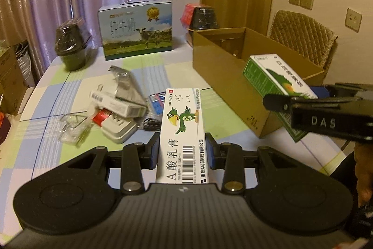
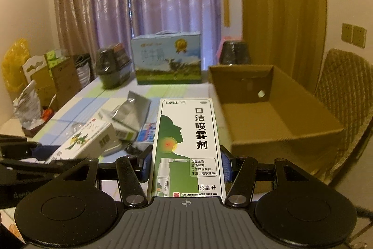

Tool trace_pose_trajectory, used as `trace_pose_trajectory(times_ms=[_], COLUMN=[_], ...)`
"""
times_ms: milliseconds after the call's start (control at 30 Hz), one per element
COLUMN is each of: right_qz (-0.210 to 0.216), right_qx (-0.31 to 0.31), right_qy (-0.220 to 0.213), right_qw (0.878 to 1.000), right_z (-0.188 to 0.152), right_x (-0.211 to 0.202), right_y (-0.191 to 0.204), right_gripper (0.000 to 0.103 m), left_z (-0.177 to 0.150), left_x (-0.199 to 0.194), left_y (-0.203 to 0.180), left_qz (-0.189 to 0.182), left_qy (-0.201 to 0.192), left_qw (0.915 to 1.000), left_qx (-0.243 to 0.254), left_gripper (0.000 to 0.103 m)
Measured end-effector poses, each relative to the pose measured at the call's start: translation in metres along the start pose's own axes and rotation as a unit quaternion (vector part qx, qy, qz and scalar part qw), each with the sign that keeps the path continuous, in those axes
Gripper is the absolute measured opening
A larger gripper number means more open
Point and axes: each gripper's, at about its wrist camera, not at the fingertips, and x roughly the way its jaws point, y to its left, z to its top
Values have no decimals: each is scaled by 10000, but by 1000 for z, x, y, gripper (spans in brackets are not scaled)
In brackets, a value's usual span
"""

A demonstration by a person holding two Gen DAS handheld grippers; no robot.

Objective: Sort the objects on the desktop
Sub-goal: 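Lift both boxes and carry them toward the cardboard box, then open the left tool over the cardboard box while the right tool releases the spray box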

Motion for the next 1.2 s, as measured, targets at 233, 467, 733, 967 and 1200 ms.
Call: trace_pose_trajectory(times_ms=[233, 467, 733, 967, 1200], right_qz=[-199, -512, -665, -726, -745], right_qx=[-10, 35, 182, 303, 394], right_qy=[-126, -159, -41, 85, 205], right_qw=[9997, 9986, 9976, 9969, 9962], right_z=[24, 53, 71, 73, 67], right_x=[-6, 2, 21, 44, 66], right_y=[-35, -82, -130, -157, -175], right_gripper=[53, 53, 53, 53, 53], left_z=[26, 63, 100, 121, 126], left_x=[11, 34, 74, 109, 140], left_y=[-23, -55, -92, -116, -126], left_qz=[-216, -544, -884, -1047, -1139], left_qy=[-88, -195, -222, -198, -34], left_qw=[9996, 9981, 9956, 9939, 9932], left_qx=[127, 211, 237, 279, 226], left_gripper=[33, 33, 33, 33, 33])
